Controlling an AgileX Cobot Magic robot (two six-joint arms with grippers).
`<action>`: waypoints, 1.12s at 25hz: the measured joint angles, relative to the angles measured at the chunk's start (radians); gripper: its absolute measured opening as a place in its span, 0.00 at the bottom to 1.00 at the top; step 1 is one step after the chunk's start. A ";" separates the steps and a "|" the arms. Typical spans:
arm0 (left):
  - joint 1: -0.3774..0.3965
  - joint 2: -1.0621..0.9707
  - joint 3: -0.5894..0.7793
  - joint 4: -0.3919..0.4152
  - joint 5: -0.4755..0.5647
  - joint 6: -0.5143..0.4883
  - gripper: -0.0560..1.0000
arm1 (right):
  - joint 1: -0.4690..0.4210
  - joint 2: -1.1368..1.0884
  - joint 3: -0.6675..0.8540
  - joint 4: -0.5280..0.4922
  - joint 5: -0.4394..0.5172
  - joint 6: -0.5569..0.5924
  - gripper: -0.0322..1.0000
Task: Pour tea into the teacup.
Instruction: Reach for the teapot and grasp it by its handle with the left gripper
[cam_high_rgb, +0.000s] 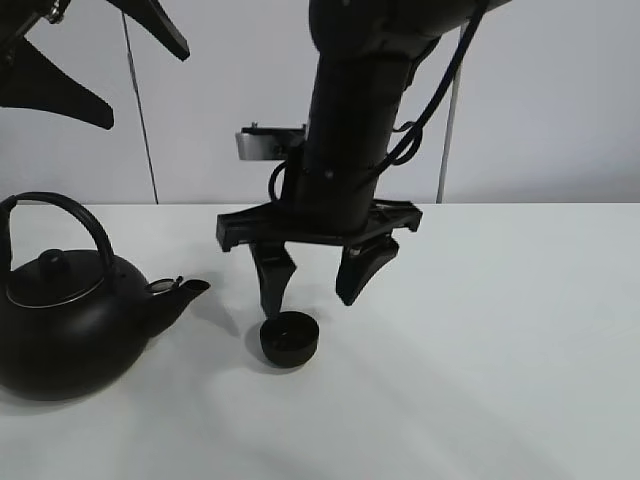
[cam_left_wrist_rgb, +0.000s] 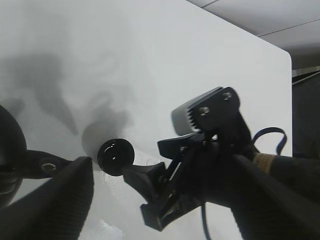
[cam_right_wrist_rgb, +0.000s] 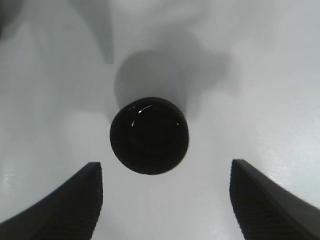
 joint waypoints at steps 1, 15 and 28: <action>0.000 0.000 0.000 0.000 0.000 0.000 0.56 | -0.012 -0.016 0.001 0.000 0.010 0.003 0.51; 0.000 0.000 0.000 0.000 0.000 0.000 0.56 | -0.135 -0.250 0.001 0.012 0.184 0.006 0.51; 0.000 0.000 0.000 0.000 0.000 0.000 0.56 | -0.266 -0.397 0.255 0.065 0.165 0.010 0.51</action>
